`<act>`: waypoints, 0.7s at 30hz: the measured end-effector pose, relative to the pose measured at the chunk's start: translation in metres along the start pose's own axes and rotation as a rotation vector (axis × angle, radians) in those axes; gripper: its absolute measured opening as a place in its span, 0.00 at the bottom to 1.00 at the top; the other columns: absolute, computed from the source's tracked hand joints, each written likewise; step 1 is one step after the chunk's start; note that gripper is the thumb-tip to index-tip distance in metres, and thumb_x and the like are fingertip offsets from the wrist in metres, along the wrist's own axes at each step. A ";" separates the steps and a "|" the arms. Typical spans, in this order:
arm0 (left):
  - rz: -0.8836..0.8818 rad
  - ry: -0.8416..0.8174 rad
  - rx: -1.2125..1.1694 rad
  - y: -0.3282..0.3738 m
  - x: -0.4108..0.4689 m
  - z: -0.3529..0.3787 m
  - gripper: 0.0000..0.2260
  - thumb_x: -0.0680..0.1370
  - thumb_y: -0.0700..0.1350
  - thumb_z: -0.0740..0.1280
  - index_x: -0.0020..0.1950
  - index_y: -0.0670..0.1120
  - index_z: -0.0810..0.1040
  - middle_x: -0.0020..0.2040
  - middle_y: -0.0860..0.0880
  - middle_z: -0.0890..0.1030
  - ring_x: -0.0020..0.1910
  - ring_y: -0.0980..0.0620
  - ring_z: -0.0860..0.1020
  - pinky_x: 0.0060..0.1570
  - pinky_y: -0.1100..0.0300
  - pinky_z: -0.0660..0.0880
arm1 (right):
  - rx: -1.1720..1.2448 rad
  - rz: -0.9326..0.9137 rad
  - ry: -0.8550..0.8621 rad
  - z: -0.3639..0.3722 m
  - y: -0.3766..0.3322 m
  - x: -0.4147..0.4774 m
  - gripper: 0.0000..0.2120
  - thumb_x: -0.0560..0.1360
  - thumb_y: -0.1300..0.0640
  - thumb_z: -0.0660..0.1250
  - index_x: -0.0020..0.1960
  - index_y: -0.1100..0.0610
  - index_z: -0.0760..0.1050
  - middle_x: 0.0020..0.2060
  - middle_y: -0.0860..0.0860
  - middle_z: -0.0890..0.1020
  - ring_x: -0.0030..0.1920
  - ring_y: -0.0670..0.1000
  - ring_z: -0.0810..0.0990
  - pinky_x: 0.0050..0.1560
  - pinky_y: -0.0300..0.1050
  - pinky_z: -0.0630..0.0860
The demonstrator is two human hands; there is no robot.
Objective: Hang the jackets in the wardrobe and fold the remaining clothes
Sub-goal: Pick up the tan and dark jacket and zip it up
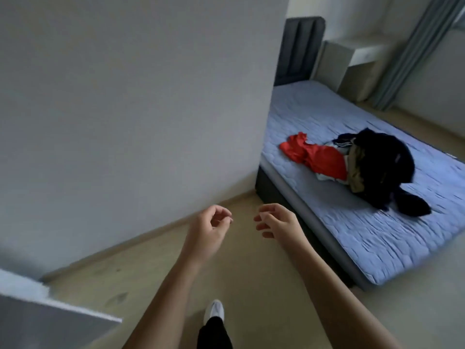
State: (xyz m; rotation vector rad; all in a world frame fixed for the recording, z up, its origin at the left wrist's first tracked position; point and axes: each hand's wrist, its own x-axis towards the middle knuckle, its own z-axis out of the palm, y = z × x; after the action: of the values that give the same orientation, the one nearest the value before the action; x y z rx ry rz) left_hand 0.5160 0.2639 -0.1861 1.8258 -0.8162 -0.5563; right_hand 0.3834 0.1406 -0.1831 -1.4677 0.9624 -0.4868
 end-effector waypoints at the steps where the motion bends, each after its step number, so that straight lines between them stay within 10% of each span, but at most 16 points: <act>1: 0.014 -0.049 0.001 0.003 0.016 0.019 0.06 0.75 0.38 0.67 0.42 0.49 0.78 0.39 0.50 0.83 0.40 0.52 0.80 0.46 0.55 0.77 | 0.010 0.015 0.033 -0.018 0.003 0.011 0.07 0.78 0.64 0.61 0.50 0.56 0.77 0.41 0.52 0.83 0.36 0.48 0.80 0.39 0.43 0.75; 21: 0.089 -0.723 0.026 0.113 0.396 0.393 0.08 0.77 0.37 0.65 0.43 0.49 0.78 0.37 0.53 0.84 0.38 0.56 0.81 0.43 0.63 0.77 | 0.257 0.236 0.627 -0.345 0.025 0.307 0.08 0.78 0.65 0.61 0.48 0.57 0.77 0.38 0.52 0.84 0.36 0.48 0.81 0.36 0.39 0.76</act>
State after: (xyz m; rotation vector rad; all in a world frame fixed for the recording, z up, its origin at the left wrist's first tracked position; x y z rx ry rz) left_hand 0.4749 -0.3023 -0.2322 1.5967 -1.3745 -1.1806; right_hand 0.2802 -0.3077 -0.2264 -0.9606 1.4816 -0.8869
